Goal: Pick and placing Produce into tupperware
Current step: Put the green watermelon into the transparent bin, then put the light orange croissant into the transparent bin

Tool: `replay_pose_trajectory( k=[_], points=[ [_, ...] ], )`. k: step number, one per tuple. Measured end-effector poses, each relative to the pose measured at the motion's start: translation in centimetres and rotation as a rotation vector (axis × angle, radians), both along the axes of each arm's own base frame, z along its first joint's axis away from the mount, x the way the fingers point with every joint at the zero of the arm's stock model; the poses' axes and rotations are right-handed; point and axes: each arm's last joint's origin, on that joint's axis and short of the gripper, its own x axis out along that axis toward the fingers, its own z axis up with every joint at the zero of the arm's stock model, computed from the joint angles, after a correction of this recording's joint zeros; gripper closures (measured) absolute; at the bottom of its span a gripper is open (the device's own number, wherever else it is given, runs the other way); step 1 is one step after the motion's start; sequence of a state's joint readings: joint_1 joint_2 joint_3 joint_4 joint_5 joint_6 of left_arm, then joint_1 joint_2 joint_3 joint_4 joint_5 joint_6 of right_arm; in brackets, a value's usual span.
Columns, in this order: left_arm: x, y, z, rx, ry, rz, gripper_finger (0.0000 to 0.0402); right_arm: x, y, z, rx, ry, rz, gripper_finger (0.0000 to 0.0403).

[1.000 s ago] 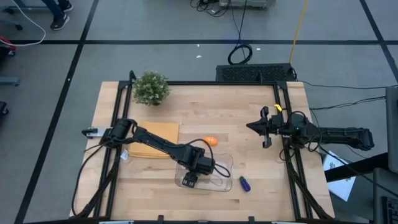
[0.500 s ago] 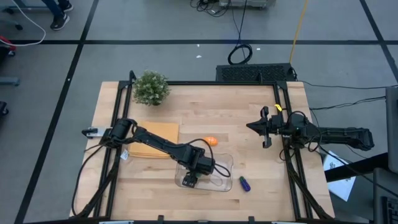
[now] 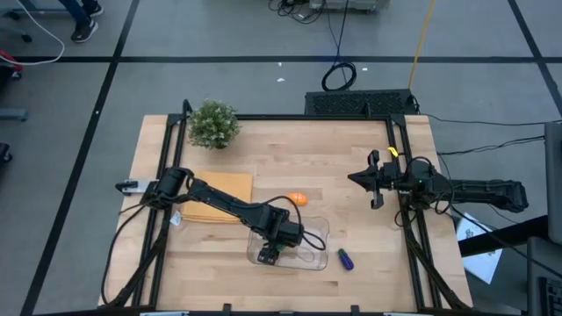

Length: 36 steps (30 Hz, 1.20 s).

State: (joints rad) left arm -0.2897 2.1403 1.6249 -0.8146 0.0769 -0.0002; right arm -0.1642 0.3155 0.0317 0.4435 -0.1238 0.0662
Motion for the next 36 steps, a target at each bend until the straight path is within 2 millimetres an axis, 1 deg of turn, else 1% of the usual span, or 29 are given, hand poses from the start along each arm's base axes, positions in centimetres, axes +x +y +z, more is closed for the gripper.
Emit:
replay_pose_trajectory(
  k=[5, 10, 12, 17, 20, 28, 30, 32, 34, 36],
  points=[
    [-0.2, 0.0, 0.3, -0.001, 0.003, -0.002, 0.0048, 0.0, 0.0, 0.0, 0.000, 0.000, 0.000, 0.0403],
    [-0.4, 0.1, 1.7, -0.007, -0.029, -0.006, 0.0048, 0.0, 0.0, 0.0, 0.000, 0.000, 0.000, 0.0403],
    [-0.5, 0.1, 1.8, -0.003, -0.023, -0.006, 0.0048, 0.0, 0.0, 0.0, 0.000, 0.000, 0.000, 0.0403],
    [-0.8, 0.2, 2.7, -0.006, -0.034, -0.018, 0.0048, 0.0, 0.0, 0.0, 0.000, 0.002, 0.000, 0.0403],
    [-1.4, 0.5, 3.7, 0.002, -0.021, -0.023, 0.0048, 0.0, 0.0, 0.0, 0.000, 0.001, 0.000, 0.0403],
    [-3.0, 1.1, 9.3, -0.018, -0.181, -0.050, 0.0053, 0.1, 0.0, -0.1, 0.001, 0.011, -0.001, 0.0403],
    [-3.4, 1.4, 10.7, -0.008, -0.225, -0.049, 0.0069, 0.1, 0.0, -0.2, 0.001, 0.015, -0.001, 0.0403],
    [-3.9, 2.0, 11.9, 0.004, -0.262, -0.035, 0.0097, 0.2, 0.0, -0.2, 0.001, 0.020, -0.001, 0.0403],
    [-4.3, 2.7, 12.9, 0.021, -0.288, -0.008, 0.0134, 0.2, 0.0, -0.2, 0.001, 0.019, -0.001, 0.0403],
    [-4.2, 3.4, 13.2, 0.027, -0.297, 0.019, 0.0176, 0.2, 0.0, -0.2, 0.002, 0.017, -0.001, 0.0403]
  ],
)
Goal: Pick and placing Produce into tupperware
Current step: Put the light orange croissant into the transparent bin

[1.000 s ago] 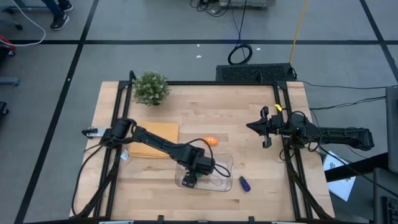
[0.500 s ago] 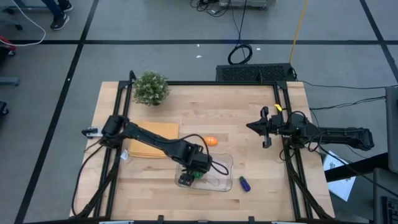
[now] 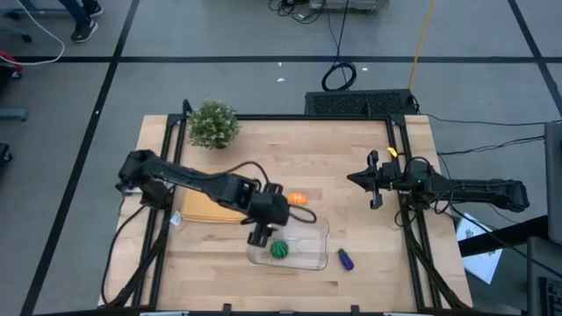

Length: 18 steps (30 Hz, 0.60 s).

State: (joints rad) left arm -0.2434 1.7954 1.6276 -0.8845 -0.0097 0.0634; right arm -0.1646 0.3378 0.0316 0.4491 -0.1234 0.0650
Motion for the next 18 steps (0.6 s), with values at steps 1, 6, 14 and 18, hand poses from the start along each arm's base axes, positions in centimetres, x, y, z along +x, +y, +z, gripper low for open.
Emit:
replay_pose_trajectory(
  k=[1, 6, 14, 18],
  points=[
    [0.1, 0.2, 0.0, 0.000, 0.000, 0.009, 0.0199, 0.0, 0.0, 0.0, 0.000, -0.002, 0.000, 0.0403],
    [0.1, 0.9, -0.6, 0.024, 0.049, -0.003, 0.0320, 0.0, 0.0, 0.0, 0.000, -0.003, 0.000, 0.0403],
    [0.1, 1.0, -1.0, 0.053, 0.061, -0.062, 0.0389, 0.0, 0.0, 0.0, 0.000, -0.002, 0.000, 0.0403],
    [-0.1, 1.1, -0.6, 0.068, 0.046, -0.072, 0.0399, 0.0, 0.0, 0.0, 0.000, -0.002, 0.000, 0.0403]
  ],
)
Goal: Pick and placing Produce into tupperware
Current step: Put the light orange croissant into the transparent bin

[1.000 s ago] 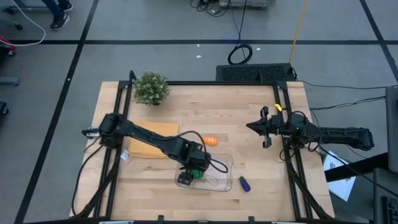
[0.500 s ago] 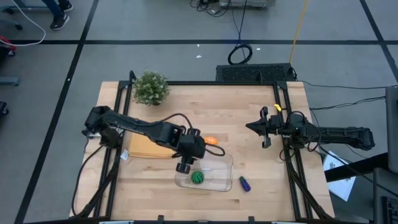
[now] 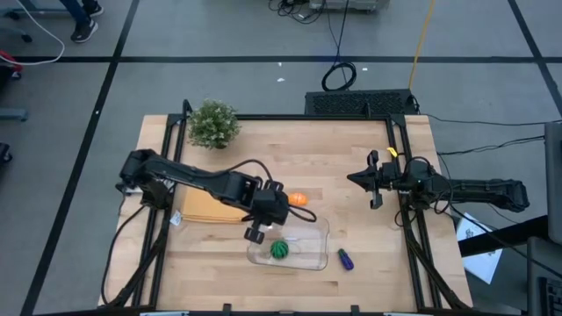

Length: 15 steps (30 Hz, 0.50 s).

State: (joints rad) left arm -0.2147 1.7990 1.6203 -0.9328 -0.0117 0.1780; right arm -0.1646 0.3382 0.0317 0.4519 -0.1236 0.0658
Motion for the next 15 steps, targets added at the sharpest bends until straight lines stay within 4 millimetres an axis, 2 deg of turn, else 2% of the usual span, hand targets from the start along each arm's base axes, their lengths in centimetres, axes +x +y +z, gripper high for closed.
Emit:
replay_pose_trajectory(
  k=[5, 15],
  points=[
    [-0.7, 0.8, 1.6, 0.060, -0.057, 0.016, 0.0397, 0.0, 0.0, 0.0, 0.000, 0.000, 0.000, 0.0403],
    [-3.9, 3.9, 7.3, 0.074, -0.258, 0.075, 0.0400, 0.0, 0.0, 0.0, 0.000, 0.000, -0.001, 0.0403]
  ],
)
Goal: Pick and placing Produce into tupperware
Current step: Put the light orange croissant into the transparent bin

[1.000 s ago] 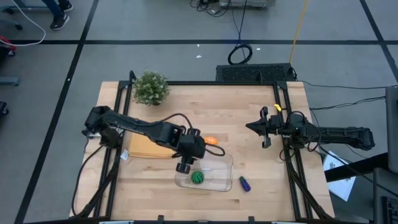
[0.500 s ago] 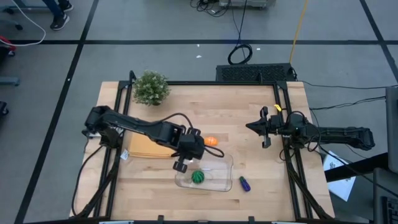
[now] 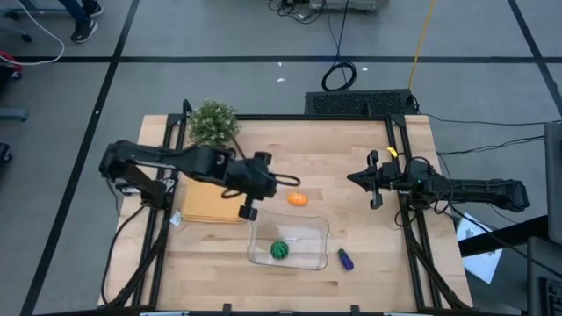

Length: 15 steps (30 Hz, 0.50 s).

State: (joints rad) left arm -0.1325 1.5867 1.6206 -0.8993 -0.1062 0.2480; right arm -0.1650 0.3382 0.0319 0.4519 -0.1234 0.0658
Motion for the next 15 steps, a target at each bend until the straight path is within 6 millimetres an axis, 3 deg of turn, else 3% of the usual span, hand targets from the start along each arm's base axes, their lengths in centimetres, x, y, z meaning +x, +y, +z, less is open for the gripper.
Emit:
replay_pose_trajectory(
  k=[8, 12, 15],
  points=[
    [-3.1, 1.4, 3.9, 0.009, -0.163, 0.053, 0.0400, 0.0, 0.0, 0.0, 0.000, 0.000, 0.000, 0.0403],
    [-4.8, 1.6, 4.5, 0.003, -0.214, 0.090, 0.0401, 0.0, 0.0, 0.0, -0.001, 0.000, 0.000, 0.0403],
    [-6.6, 1.9, 3.8, 0.005, -0.242, 0.141, 0.0401, 0.0, 0.0, 0.0, -0.002, 0.000, 0.000, 0.0403]
  ],
)
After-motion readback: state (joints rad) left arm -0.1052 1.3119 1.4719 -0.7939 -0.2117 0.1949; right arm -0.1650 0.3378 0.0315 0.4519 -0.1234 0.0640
